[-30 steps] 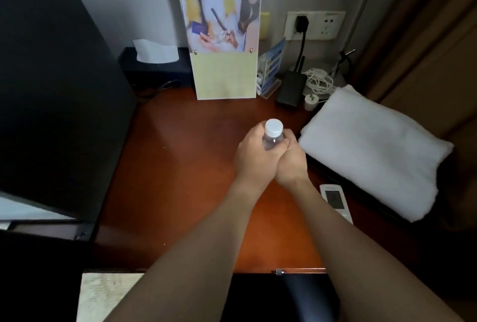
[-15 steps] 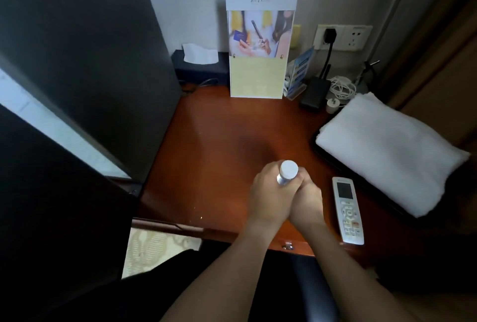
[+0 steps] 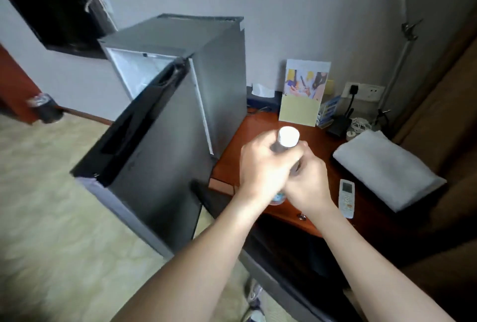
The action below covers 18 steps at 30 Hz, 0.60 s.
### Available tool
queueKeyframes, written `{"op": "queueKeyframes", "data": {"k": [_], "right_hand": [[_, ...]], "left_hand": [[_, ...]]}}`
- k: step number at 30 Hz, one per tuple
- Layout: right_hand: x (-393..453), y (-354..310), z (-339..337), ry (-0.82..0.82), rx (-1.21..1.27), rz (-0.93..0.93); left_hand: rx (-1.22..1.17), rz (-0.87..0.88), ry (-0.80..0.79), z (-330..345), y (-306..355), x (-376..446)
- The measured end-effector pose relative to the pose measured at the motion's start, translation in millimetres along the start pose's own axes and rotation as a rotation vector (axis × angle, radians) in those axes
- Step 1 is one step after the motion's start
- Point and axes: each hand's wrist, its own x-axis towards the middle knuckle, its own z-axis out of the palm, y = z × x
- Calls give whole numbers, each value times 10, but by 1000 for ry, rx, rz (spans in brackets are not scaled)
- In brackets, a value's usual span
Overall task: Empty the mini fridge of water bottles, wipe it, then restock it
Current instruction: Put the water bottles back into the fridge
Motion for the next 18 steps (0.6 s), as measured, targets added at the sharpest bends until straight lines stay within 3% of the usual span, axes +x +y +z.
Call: {"op": "queueKeyframes", "data": {"k": [8, 18], "right_hand": [[-555, -1659, 386, -186, 196, -294], [-835, -2762, 1702, -395, 290, -347]], "left_hand": [[131, 83, 388, -1675, 1018, -449], [187, 25, 582, -3362, 924, -487]]}}
